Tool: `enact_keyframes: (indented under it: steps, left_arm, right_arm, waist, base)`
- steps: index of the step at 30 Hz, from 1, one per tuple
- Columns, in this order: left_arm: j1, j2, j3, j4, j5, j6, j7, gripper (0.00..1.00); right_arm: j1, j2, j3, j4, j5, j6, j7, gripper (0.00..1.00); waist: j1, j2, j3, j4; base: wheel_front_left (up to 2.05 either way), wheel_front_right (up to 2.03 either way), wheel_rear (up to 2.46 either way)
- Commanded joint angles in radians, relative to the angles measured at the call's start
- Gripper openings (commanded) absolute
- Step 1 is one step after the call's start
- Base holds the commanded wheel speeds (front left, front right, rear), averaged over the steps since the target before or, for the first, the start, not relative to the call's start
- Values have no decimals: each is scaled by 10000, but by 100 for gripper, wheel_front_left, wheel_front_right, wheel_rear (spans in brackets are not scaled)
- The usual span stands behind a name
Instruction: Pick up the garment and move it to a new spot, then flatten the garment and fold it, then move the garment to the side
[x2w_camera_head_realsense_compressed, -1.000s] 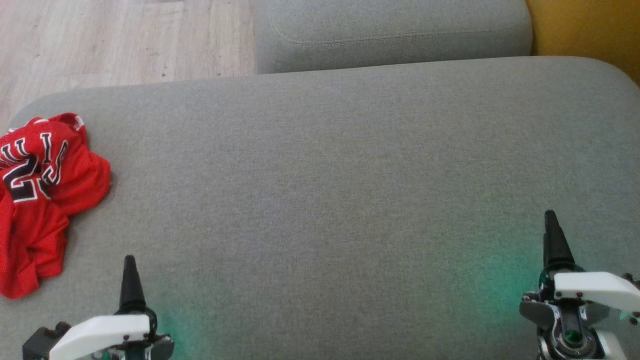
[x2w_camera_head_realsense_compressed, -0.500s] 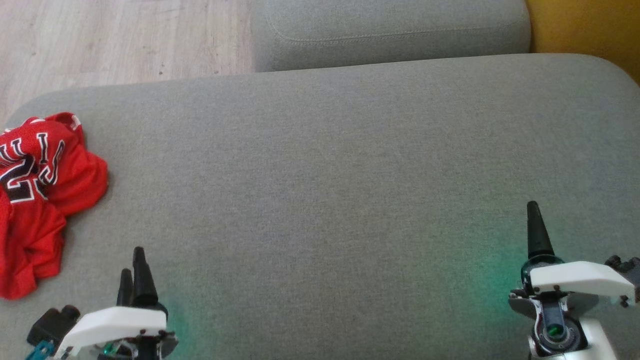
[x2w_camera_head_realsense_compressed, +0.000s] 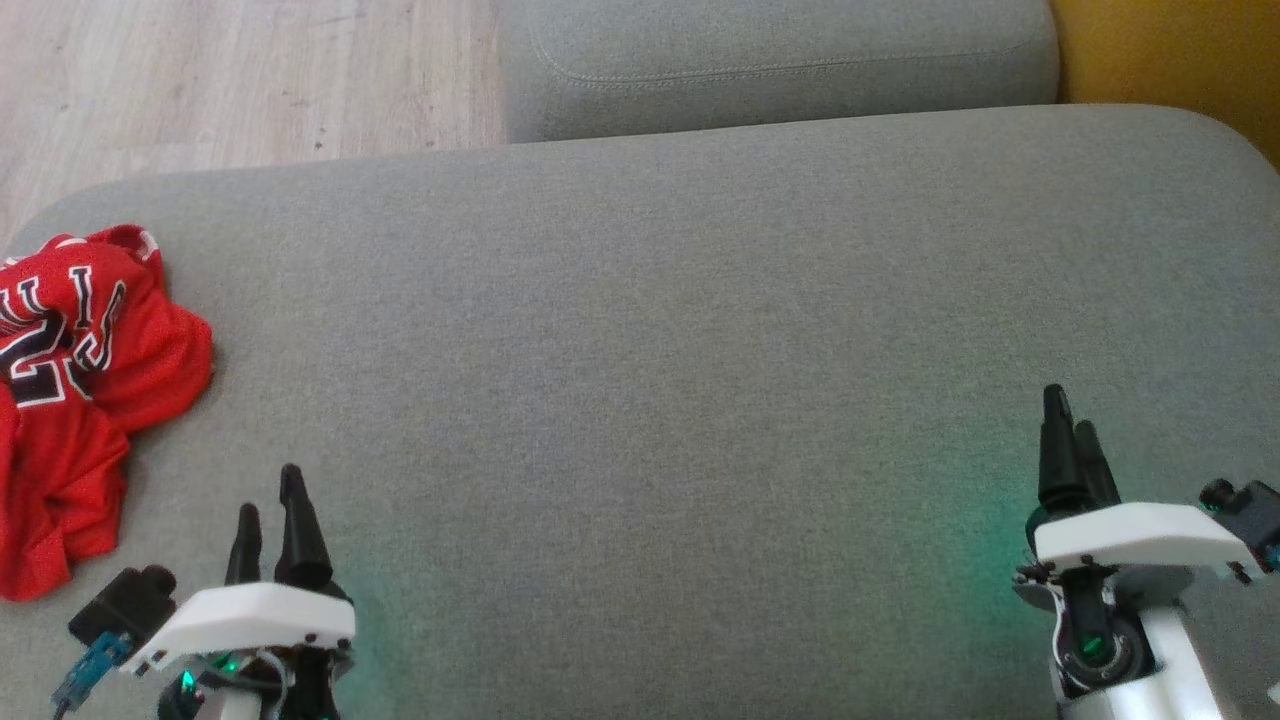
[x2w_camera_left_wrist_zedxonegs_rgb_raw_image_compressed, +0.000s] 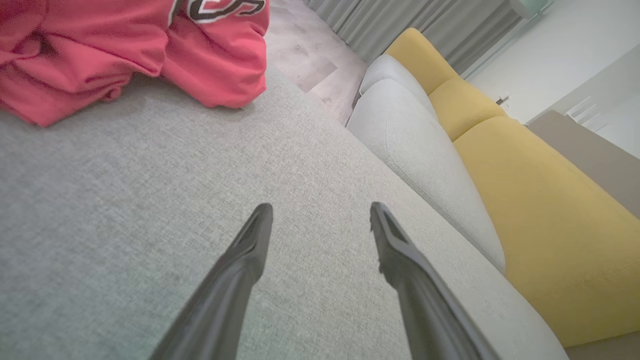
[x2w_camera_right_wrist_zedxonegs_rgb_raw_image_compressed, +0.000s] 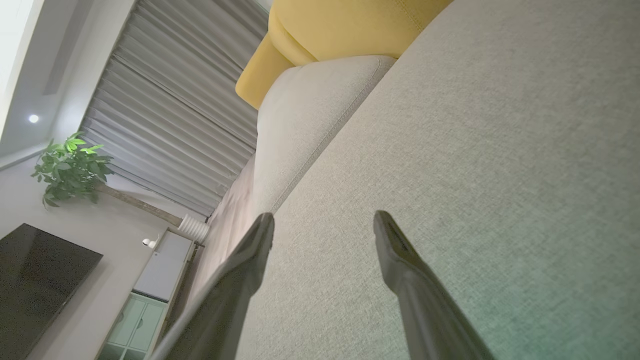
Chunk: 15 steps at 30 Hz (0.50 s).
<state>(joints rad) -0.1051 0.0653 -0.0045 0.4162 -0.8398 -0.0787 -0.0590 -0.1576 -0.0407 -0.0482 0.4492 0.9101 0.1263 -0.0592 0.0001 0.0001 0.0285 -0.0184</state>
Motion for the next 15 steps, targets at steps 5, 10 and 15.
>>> enact_keyframes:
  steps: [5, 10, 15]
  left_arm:
    - [-813, 306, 34, -82, 898, 153, -284, 100]
    - [-968, 364, -37, 83, 1502, 224, -432, 100]
    - [-1130, 407, -217, 199, 2168, 236, -581, 100]
  right_arm:
    - [-1037, -52, 141, -36, -1120, 27, -293, 100]
    - [-1403, -55, 372, 175, -1964, 29, -441, 100]
    - [-1738, -59, 632, 460, -2798, 30, -589, 100]
  waist:
    - [-1, -1, 39, -8]
    - [-1, -1, 75, -2]
    - [-1, -1, 105, 40]
  base:
    - [0, 0, 0]
    - [0, 0, 0]
    - [0, 0, 0]
